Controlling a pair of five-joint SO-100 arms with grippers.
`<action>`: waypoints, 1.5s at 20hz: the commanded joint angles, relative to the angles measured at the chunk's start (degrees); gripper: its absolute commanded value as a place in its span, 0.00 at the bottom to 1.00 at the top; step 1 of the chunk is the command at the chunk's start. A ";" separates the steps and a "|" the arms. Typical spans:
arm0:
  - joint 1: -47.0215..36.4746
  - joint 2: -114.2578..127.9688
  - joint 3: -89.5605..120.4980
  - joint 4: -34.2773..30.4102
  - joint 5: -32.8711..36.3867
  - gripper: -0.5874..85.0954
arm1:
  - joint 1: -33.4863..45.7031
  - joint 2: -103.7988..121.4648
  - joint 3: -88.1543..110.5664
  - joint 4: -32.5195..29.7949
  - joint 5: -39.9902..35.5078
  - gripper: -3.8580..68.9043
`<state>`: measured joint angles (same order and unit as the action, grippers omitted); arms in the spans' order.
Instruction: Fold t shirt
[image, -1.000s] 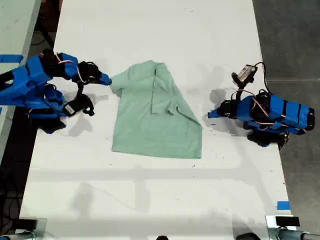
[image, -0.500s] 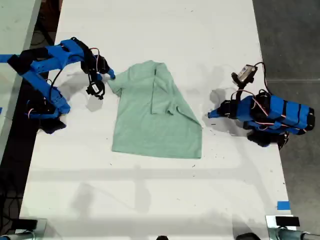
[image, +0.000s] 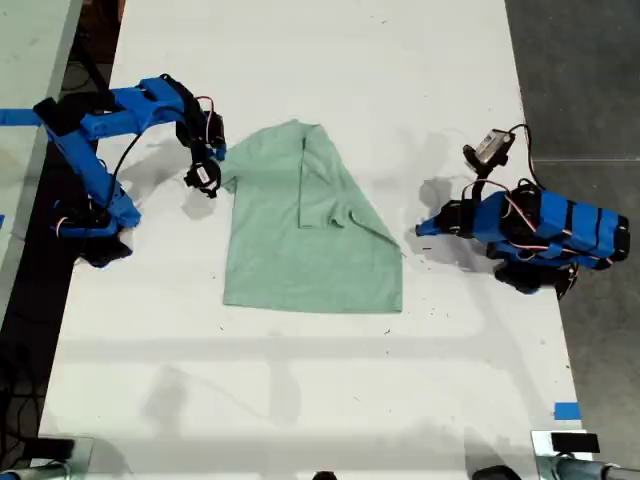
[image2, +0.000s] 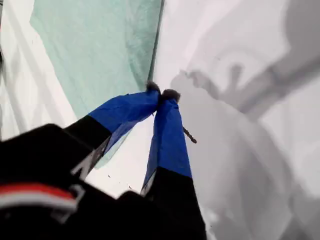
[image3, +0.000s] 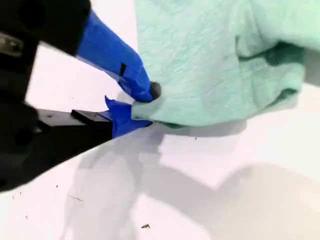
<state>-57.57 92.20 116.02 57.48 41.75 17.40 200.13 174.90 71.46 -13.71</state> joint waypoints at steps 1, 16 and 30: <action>2.02 0.00 -3.69 3.43 -1.23 0.00 | -0.44 1.05 3.16 0.26 -0.09 0.08; 33.75 -22.94 -60.56 15.56 -27.77 0.00 | -0.70 1.05 3.16 0.26 0.00 0.08; 38.85 37.44 -14.94 7.47 -23.20 0.00 | -0.70 1.05 3.16 0.26 0.00 0.08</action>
<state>-21.97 108.98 81.83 71.98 19.25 17.40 200.13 174.90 71.46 -13.71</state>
